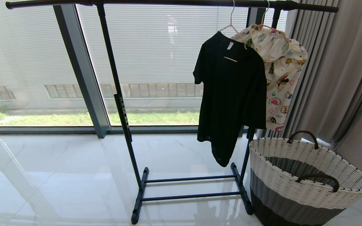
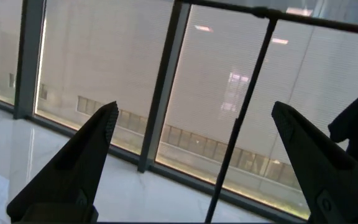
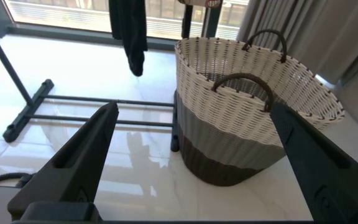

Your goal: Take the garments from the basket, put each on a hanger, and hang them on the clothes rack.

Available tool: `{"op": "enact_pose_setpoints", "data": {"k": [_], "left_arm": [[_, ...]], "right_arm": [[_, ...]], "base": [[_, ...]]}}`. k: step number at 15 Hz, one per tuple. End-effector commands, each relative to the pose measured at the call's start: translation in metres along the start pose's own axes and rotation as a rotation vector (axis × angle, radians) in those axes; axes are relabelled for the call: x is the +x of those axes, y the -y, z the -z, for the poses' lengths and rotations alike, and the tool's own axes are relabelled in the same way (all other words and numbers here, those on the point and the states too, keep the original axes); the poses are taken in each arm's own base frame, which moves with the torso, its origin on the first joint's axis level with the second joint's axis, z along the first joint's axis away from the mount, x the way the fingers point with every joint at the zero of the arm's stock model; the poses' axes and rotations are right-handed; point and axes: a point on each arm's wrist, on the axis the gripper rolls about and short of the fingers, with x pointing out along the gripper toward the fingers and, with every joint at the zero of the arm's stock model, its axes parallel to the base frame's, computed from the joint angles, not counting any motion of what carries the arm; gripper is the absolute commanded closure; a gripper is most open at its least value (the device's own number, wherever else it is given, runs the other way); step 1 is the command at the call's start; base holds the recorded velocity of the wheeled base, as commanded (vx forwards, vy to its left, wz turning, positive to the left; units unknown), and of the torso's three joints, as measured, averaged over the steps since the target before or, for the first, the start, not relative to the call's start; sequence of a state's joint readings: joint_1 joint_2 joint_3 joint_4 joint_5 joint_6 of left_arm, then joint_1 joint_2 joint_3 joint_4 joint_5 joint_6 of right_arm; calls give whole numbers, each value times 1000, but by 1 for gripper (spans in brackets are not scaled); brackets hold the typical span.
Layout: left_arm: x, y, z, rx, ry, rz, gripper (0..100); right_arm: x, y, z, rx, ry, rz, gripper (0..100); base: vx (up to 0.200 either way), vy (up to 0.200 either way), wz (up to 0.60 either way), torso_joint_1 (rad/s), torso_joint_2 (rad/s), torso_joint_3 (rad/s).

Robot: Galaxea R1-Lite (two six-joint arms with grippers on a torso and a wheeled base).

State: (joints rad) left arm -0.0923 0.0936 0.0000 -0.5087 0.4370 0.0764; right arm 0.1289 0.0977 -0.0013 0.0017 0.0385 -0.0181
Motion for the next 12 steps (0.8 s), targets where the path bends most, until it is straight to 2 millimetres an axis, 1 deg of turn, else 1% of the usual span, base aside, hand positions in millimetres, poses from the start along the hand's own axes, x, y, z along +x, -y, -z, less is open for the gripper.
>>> {"op": "enact_pose_setpoints", "data": {"k": [1, 4, 6, 7, 9, 12], "left_arm": [[0, 1, 10, 48, -90, 25, 0], [-1, 2, 13, 58, -118, 53, 0], [-1, 3, 16, 73, -150, 116, 0], [-1, 4, 13, 70, -152, 154, 0], [0, 3, -1, 53, -180, 246, 0], [2, -3, -21, -24, -192, 401, 0]], "right_arm": [[0, 0, 0, 0, -2, -1, 0], [0, 0, 0, 0, -2, -1, 0], [0, 0, 0, 0, -2, -1, 0], [0, 0, 0, 0, -2, -1, 0], [0, 0, 0, 0, -2, -1, 0], [0, 0, 0, 0, -2, -1, 0]], "base": [[0, 0, 0, 0, 0, 0], [0, 0, 0, 0, 0, 0], [0, 0, 0, 0, 0, 0], [0, 0, 0, 0, 0, 0], [0, 0, 0, 0, 0, 0], [0, 0, 0, 0, 0, 0]]}}
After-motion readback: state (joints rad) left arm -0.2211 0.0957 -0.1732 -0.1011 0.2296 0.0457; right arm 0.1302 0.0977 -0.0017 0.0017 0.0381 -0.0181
